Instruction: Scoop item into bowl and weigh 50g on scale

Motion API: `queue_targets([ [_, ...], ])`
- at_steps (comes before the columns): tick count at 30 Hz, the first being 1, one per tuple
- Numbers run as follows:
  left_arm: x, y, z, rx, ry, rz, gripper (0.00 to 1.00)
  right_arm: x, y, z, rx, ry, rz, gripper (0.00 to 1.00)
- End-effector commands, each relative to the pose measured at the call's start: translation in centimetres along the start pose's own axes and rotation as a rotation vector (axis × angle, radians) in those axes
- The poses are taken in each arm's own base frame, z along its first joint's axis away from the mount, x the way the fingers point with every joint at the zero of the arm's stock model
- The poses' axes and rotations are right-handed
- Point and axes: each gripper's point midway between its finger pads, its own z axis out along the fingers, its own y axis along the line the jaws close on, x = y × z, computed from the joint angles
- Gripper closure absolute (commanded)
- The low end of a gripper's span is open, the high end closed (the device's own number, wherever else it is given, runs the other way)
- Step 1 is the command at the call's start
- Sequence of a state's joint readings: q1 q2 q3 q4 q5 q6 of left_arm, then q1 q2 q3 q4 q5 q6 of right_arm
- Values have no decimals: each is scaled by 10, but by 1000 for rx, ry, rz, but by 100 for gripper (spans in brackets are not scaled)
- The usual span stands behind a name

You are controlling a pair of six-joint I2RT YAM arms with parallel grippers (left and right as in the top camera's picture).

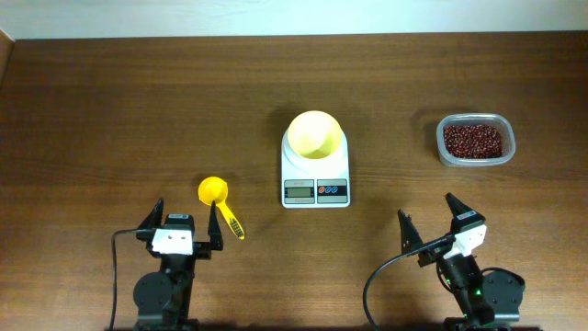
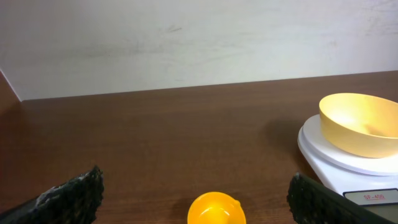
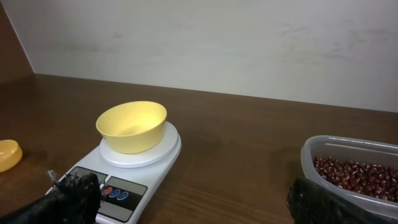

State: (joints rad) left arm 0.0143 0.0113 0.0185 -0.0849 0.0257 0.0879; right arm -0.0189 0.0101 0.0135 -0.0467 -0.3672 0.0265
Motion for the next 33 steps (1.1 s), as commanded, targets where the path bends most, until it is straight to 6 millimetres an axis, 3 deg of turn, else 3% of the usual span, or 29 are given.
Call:
queue_targets([
  [1, 5, -1, 1, 0, 13, -8, 1, 6, -12, 1, 74, 14, 8, 1],
  [31, 5, -1, 1, 2, 12, -8, 1, 6, -12, 1, 74, 14, 8, 1],
  [33, 4, -8, 1, 42, 5, -9, 1, 6, -12, 1, 74, 14, 8, 1],
])
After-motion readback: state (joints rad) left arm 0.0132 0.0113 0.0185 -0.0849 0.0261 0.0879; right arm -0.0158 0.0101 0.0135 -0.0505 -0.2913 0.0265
